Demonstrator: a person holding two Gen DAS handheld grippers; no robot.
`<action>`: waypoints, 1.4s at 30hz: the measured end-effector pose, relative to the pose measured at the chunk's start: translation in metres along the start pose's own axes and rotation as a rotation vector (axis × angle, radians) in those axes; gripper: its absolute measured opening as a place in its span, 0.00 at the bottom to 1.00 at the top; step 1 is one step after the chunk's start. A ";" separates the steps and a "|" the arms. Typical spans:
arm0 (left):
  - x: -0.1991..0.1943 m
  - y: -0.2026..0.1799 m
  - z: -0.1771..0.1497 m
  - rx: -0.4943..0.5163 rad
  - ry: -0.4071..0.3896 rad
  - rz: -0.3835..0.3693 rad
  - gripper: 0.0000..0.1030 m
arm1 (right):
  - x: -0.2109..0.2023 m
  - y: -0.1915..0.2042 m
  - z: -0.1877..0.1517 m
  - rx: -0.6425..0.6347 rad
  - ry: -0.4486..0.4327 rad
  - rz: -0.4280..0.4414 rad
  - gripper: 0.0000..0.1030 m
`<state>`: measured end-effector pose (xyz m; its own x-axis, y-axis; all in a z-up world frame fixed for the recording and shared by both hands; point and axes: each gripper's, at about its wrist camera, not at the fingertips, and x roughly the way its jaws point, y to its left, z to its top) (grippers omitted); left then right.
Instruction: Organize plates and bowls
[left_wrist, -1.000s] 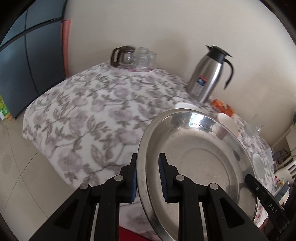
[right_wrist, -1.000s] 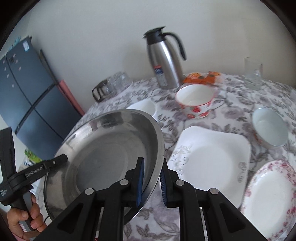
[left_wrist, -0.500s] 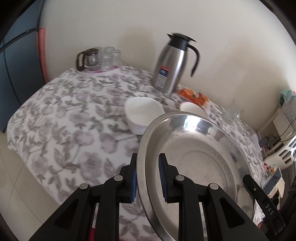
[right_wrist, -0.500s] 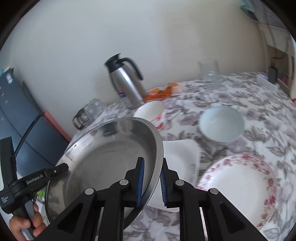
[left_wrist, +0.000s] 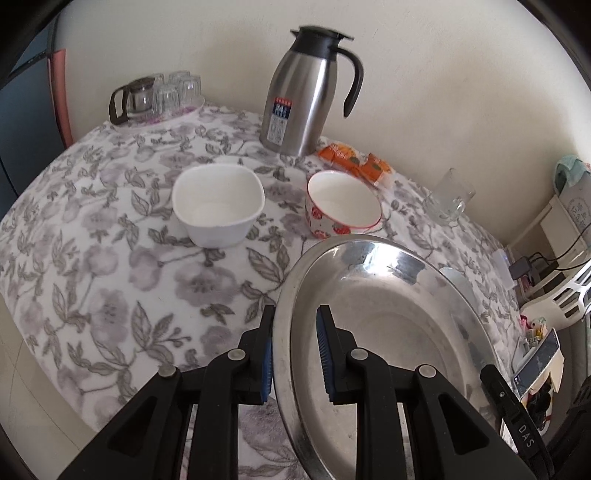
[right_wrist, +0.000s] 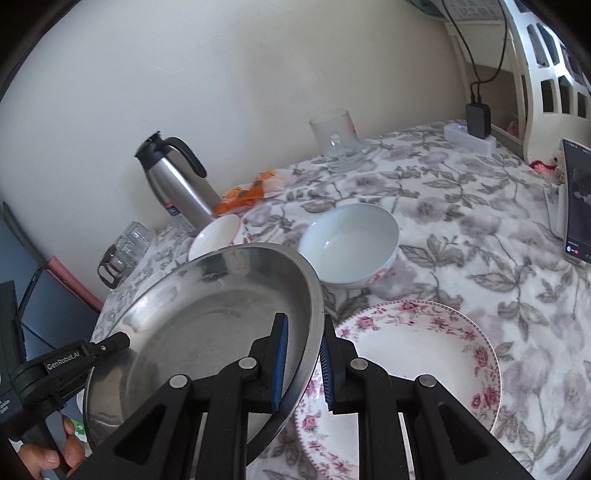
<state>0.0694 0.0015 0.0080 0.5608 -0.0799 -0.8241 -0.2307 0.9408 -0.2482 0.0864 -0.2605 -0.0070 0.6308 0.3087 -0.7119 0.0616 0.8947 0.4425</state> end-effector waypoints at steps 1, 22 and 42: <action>0.004 0.001 0.000 -0.009 0.008 -0.002 0.21 | 0.002 -0.001 -0.001 -0.003 0.006 -0.006 0.19; 0.053 0.014 0.012 -0.060 0.005 -0.002 0.21 | 0.049 0.004 -0.013 -0.032 0.093 -0.065 0.22; 0.092 0.035 0.005 -0.159 0.156 0.015 0.24 | 0.070 0.012 -0.021 -0.097 0.149 -0.113 0.21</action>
<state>0.1172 0.0291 -0.0742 0.4292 -0.1280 -0.8941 -0.3674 0.8796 -0.3023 0.1152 -0.2215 -0.0628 0.5023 0.2425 -0.8300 0.0464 0.9509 0.3059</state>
